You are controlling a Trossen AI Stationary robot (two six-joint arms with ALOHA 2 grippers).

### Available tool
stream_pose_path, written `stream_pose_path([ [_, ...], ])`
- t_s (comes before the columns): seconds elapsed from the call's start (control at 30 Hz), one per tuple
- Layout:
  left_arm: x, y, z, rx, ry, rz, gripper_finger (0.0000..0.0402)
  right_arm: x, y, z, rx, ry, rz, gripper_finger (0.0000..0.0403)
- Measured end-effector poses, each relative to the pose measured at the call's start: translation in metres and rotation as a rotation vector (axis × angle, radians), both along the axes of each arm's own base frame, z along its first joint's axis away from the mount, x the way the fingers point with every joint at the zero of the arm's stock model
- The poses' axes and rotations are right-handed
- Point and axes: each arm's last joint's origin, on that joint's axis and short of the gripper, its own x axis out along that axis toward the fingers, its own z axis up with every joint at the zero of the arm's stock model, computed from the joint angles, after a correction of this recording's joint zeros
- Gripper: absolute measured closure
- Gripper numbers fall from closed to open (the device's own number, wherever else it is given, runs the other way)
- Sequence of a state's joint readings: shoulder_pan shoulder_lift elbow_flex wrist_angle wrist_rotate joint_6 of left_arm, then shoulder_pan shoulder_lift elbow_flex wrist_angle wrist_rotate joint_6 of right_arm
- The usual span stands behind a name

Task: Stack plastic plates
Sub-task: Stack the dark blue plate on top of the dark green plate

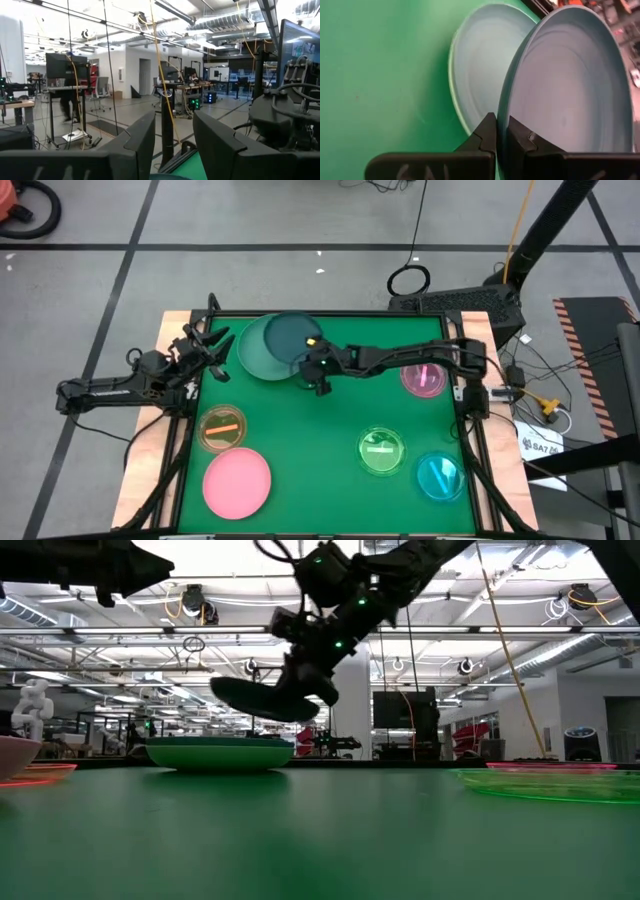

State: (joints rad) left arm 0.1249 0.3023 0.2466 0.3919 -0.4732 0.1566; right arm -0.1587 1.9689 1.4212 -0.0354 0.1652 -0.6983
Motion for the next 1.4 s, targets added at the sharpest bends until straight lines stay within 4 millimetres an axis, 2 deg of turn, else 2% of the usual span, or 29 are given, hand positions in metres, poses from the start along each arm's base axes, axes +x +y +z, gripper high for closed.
stream_pose_path([
  [0.13, 0.0, 0.0, -0.001, -0.001, 0.006, 0.0, 0.0263, 0.014, -0.003, 0.001, -0.007, 0.043, 0.026, 0.0399],
  [0.27, 0.0, 0.0, -0.001, -0.005, 0.006, -0.001, 0.0263, 0.019, -0.006, 0.001, 0.019, 0.071, 0.045, 0.0399],
  [0.4, 0.001, 0.0, -0.003, -0.017, 0.018, -0.005, 0.0263, 0.02, -0.009, -0.004, 0.063, 0.077, 0.084, 0.0399],
  [0.77, 0.001, 0.0, -0.003, -0.023, 0.017, -0.007, 0.0263, 0.017, -0.019, -0.004, 0.07, 0.078, 0.061, 0.039],
  [1.4, 0.001, 0.0, -0.003, -0.032, 0.02, -0.01, 0.0263, 0.017, -0.019, -0.004, 0.074, 0.079, 0.059, 0.0388],
])
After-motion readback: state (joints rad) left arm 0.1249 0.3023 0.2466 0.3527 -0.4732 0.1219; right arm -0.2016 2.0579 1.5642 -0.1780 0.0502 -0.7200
